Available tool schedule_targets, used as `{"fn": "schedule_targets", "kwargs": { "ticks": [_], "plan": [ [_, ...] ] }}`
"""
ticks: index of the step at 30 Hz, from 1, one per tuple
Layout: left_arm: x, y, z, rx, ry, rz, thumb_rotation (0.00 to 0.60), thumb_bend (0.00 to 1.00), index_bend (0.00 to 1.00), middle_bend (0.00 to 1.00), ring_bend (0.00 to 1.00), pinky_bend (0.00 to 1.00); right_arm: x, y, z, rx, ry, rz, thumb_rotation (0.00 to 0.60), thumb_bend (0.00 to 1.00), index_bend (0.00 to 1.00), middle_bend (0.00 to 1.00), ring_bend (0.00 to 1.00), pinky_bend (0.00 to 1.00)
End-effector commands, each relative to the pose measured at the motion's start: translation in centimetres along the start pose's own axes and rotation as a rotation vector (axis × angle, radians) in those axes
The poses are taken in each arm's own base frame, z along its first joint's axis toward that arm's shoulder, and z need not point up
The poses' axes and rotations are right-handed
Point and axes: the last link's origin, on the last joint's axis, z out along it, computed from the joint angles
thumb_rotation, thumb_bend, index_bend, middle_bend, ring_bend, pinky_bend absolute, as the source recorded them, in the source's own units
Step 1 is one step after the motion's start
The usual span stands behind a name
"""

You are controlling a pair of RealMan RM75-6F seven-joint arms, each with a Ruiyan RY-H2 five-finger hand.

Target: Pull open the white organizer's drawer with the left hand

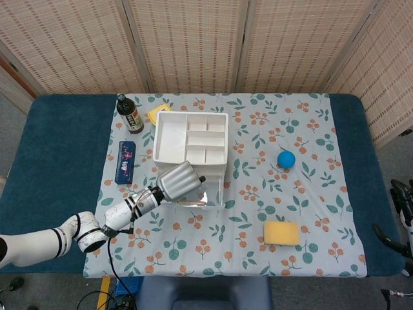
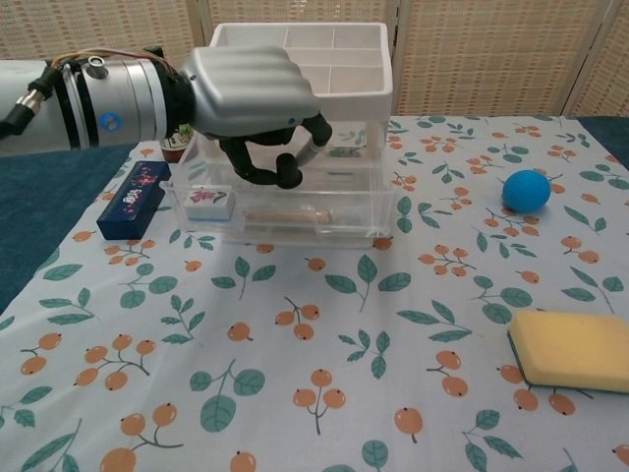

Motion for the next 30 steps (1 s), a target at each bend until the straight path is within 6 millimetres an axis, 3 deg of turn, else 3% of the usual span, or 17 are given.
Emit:
{"fn": "schedule_targets", "kwargs": {
  "ticks": [1,5,12,23,30],
  "plan": [
    [0.1,-0.1,0.0,0.003,0.004,-0.002,0.6,0.3,0.58,0.94,0.99,1.0,0.0,0.0,0.0,0.001,0.002,0.001,0.6,0.26,0.0,0.11,0.0,0.01],
    [0.4,-0.4,-0.4,0.014,0.017,-0.01,0.6,0.3,0.59,0.94,0.99,1.0,0.0,0.0,0.1,0.003,0.004,0.002,0.6,0.27,0.0,0.11,0.0,0.01],
    [1.8,-1.1,-3.0,0.046,0.077,-0.036,0.6,0.3,0.59,0.94,0.99,1.0,0.0,-0.1,0.2,0.01,0.004,0.006,0.6,0.26,0.0,0.11,0.0,0.01],
    [2.6,-2.3,-9.7,0.117,0.08,-0.044,0.6,0.3,0.59,0.94,0.99,1.0,-0.3,-0.5,0.5,0.033,0.001,0.016,0.6,0.26,0.0,0.11,0.0,0.01],
    [2.1,-2.1,-14.0,0.144,0.082,-0.06,0.6,0.3,0.59,0.94,0.99,1.0,-0.4,-1.0,0.7,0.051,-0.001,0.017,0.6,0.26,0.0,0.11,0.0,0.01]
  ]
}}
